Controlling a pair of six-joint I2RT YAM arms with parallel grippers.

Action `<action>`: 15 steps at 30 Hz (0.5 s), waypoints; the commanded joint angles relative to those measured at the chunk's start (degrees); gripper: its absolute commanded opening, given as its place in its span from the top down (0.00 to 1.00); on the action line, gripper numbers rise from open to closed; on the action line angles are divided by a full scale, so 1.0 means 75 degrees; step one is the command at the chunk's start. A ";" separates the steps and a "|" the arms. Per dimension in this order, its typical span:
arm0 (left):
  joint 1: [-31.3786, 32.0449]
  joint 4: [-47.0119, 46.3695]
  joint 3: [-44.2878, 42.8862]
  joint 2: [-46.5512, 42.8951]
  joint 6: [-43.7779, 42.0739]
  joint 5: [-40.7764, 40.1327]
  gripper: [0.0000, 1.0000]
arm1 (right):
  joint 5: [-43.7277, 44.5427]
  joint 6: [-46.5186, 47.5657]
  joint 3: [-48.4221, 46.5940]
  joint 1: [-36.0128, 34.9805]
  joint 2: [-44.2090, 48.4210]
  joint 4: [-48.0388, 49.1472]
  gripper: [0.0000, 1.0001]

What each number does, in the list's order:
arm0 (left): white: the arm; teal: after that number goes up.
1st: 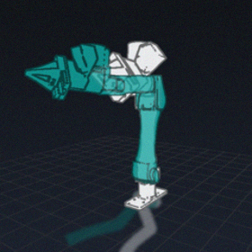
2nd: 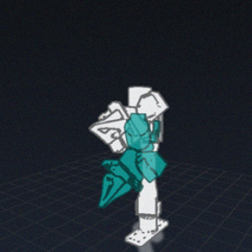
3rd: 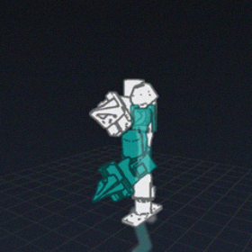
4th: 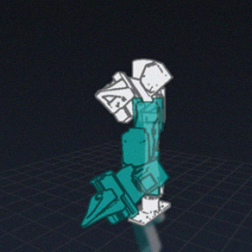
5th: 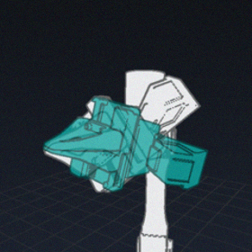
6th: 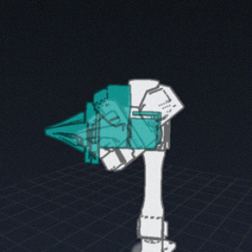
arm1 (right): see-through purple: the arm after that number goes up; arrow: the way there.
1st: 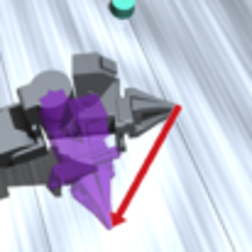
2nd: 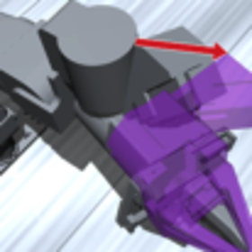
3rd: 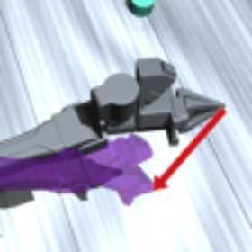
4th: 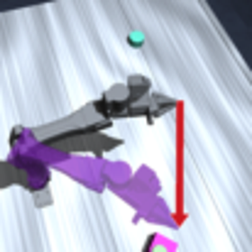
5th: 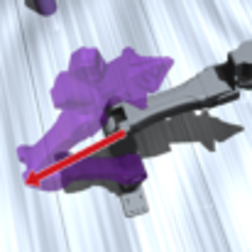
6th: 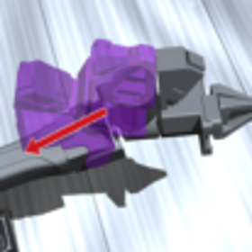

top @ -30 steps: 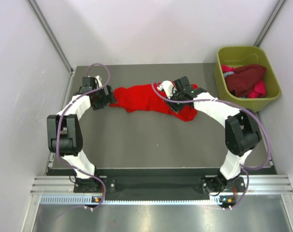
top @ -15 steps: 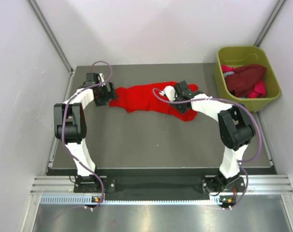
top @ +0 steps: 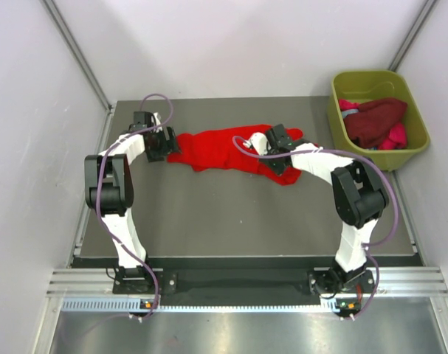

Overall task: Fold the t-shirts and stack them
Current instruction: Flatten the tshirt out

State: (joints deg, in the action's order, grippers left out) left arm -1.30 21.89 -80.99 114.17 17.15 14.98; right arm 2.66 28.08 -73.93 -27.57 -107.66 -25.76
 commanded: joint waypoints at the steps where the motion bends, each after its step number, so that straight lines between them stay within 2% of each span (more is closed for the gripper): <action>1: -0.0026 0.0023 -0.0135 -0.0047 -0.0142 0.0182 0.15 | -0.0190 0.0030 -0.0372 0.0044 -0.0025 0.0095 1.00; 5: -0.0026 0.0011 -0.0030 -0.0187 -0.0165 0.0182 0.16 | -0.0144 -0.0122 -0.0712 0.0044 0.0326 -0.0022 0.99; 6: -0.0026 0.0011 -0.0006 -0.0199 -0.0165 0.0182 0.15 | -0.0062 -0.0099 -0.0759 0.0032 0.0408 -0.0115 0.90; 8: -0.0026 0.0023 0.0029 -0.0211 -0.0154 0.0194 0.13 | 0.0090 -0.0029 -0.0783 0.0044 0.0549 -0.0151 0.60; 9: -0.0026 0.0011 0.0041 -0.0234 -0.0153 0.0205 0.12 | 0.0265 0.0018 -0.0737 0.0055 0.0584 -0.0198 0.49; 15: -0.0026 -0.0012 0.0029 -0.0223 -0.0060 0.0287 0.12 | 0.0326 0.0171 0.0060 0.0125 0.0842 -0.0222 0.47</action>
State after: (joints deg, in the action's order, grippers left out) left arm -1.30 21.91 -80.88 114.17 16.56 15.75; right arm 3.81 28.58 -75.55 -27.22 -104.22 -27.24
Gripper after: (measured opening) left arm 0.874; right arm 0.531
